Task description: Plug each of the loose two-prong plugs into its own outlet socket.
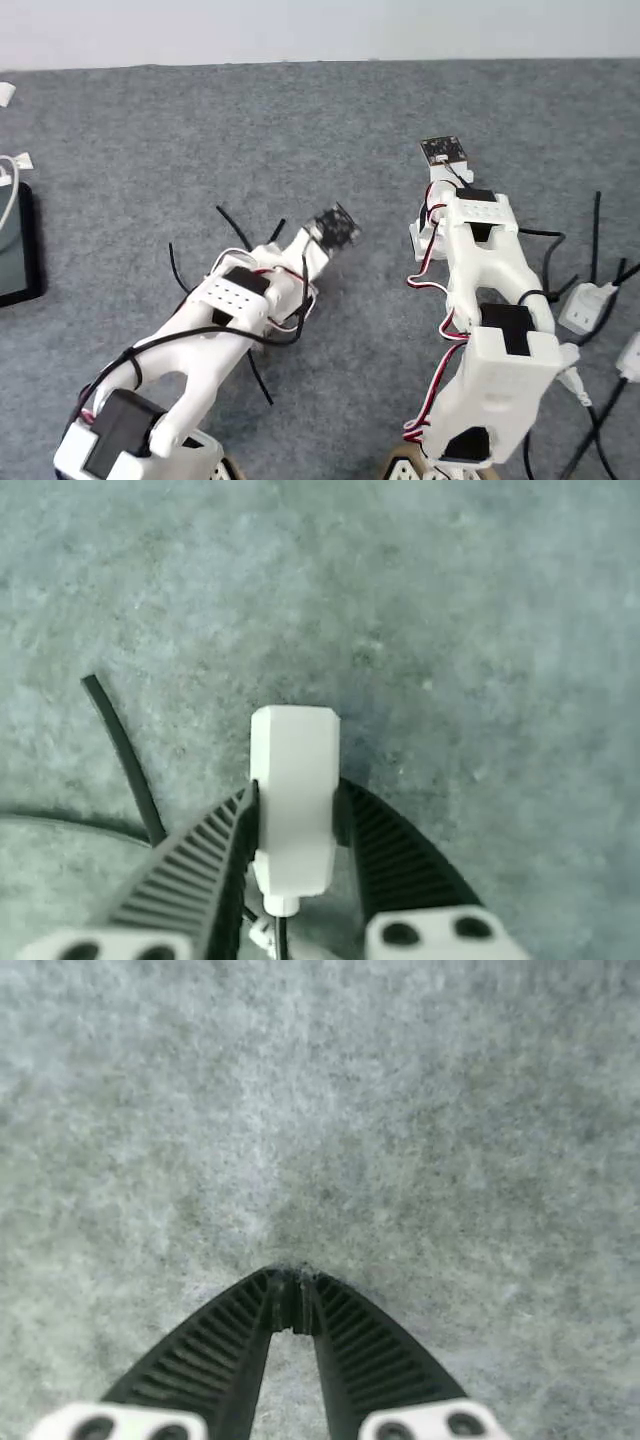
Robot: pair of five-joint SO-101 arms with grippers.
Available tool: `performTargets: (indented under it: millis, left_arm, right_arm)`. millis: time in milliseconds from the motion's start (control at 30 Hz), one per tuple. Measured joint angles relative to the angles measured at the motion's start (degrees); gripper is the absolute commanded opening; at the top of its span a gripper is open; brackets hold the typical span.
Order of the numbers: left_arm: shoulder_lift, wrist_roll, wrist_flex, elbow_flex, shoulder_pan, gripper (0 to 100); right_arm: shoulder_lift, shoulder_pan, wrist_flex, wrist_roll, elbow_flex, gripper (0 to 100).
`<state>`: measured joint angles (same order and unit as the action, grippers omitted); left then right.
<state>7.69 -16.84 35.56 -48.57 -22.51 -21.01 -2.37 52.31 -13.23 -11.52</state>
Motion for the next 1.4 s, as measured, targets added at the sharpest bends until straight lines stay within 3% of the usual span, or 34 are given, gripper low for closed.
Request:
performTargets:
  millis: [167,300,500,567,733,833,1067,1267,1400]
  left_arm:
    - [0.0,22.59,1.05,2.2,-1.85,1]
    - [0.0,40.7,8.62,7.3,-2.55,1]
    - [-0.79,60.22,14.95,11.87,-3.34,2]
    - [-1.32,61.71,14.86,11.96,-3.78,4]
    - [-5.71,61.89,11.69,11.78,-6.07,25]
    - [-9.32,61.89,11.16,11.34,-8.79,31]
    - [-8.79,64.18,11.96,11.34,-10.02,31]
    - [4.66,59.96,17.58,11.34,-10.11,31]
    - [11.69,52.75,18.46,9.67,-12.48,16]
  right_arm:
    - [0.0,0.0,0.0,0.0,0.0,0.9]
    - [0.0,0.0,0.0,0.0,0.0,0.9]
    - [0.0,0.0,0.0,0.0,0.0,0.9]
    - [0.0,0.0,0.0,0.0,0.0,0.9]
    - [0.0,0.0,0.0,0.0,0.0,0.9]
    - [0.0,0.0,0.0,0.0,0.0,0.9]
    - [0.0,0.0,0.0,0.0,0.0,0.9]
    - [0.0,0.0,0.0,0.0,0.0,0.9]
    - [0.0,0.0,0.0,0.0,0.0,0.9]
